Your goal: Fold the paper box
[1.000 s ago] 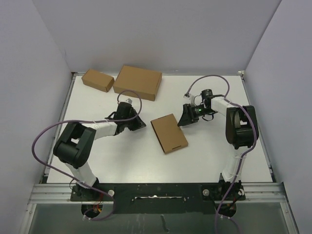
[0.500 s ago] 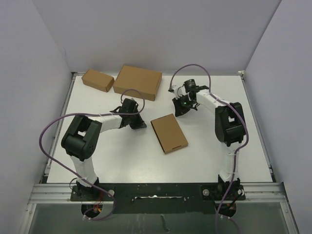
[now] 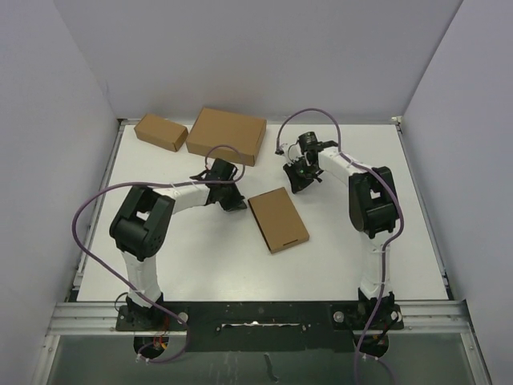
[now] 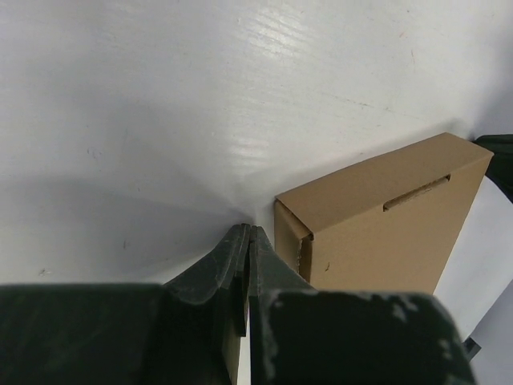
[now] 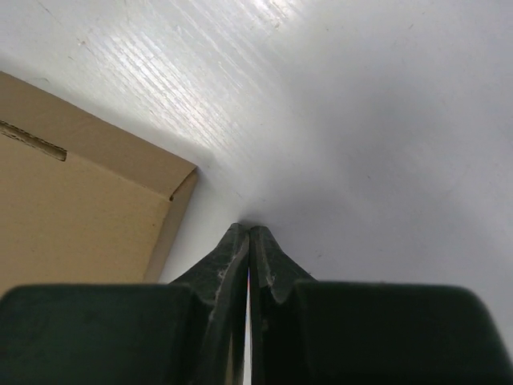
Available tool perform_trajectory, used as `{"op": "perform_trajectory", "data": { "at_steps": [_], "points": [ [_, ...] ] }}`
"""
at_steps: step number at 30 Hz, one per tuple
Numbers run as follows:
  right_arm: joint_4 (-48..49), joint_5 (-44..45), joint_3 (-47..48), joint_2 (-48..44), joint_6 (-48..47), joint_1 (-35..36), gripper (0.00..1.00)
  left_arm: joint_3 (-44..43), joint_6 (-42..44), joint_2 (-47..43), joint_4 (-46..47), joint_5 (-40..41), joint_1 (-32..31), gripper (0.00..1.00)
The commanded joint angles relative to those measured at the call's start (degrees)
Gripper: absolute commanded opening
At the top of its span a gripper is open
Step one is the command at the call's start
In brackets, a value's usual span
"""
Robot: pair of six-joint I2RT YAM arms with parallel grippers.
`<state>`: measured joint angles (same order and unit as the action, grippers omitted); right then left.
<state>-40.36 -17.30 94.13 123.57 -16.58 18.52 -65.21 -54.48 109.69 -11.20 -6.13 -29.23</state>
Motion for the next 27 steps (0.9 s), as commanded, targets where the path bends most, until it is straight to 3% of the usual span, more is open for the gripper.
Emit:
{"op": "perform_trajectory", "data": {
  "at_steps": [1,6,9,16,21,27],
  "points": [
    [-0.32,-1.16,1.46,-0.69,0.04,3.19,0.0,-4.63,-1.17,3.3,-2.05,0.86,-0.65,0.0],
    [1.04,-1.57,-1.97,-4.42,0.14,11.28,0.0,-14.62,0.24,7.61,-5.78,0.22,-3.47,0.0],
    [1.49,-0.35,-2.38,-4.73,0.48,11.45,0.0,-16.01,-0.13,7.52,-6.0,0.11,-4.77,0.0],
    [2.31,-1.09,-4.06,-5.54,0.31,3.88,0.02,-10.23,0.89,3.29,-5.79,1.8,-2.82,0.01],
    [3.0,-0.79,-6.98,-10.5,-1.26,-0.47,0.1,-6.11,3.92,-2.71,-8.22,4.59,-0.37,0.1],
    [2.83,-2.41,-18.45,-19.89,-3.33,-1.82,0.11,2.54,4.97,-14.85,-9.66,6.09,-1.45,0.12]
  ]
}}
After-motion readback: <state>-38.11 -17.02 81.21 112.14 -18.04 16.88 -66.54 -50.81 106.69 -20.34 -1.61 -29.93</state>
